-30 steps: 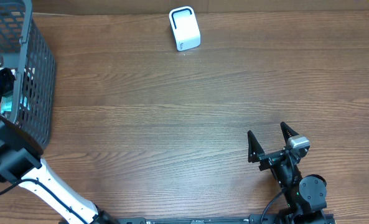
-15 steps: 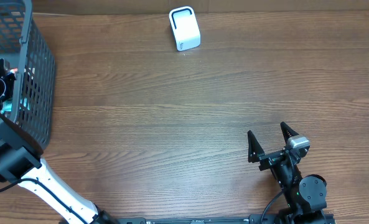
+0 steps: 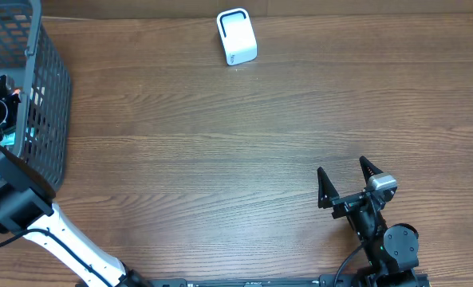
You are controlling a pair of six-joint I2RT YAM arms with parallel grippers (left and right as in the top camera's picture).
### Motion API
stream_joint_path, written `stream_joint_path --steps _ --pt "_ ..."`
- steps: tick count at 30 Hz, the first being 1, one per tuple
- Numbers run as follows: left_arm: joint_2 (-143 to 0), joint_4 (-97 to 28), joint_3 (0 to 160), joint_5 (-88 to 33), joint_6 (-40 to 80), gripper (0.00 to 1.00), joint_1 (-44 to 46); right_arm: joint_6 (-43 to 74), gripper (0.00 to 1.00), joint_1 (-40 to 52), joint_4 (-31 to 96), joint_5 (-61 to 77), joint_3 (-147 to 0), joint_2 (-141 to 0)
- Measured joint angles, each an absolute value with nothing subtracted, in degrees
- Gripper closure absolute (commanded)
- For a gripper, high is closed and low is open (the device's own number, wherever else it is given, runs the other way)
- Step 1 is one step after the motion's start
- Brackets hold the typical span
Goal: Scan the item barcode
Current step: 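Grasp the orange Kleenex tissue pack with the left gripper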
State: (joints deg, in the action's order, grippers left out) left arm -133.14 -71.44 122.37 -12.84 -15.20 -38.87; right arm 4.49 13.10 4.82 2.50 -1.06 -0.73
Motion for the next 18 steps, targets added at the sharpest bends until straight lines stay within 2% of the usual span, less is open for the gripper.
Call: stream_joint_path --steps 11,18 --pt "-129.88 -72.53 125.45 -12.47 -13.45 0.55 -38.72 4.47 0.0 13.1 4.8 2.5 -1.06 -0.73" --pt "-115.09 -69.73 125.58 -11.77 -9.67 0.55 -38.72 4.47 0.0 13.1 4.8 2.5 -1.06 -0.73"
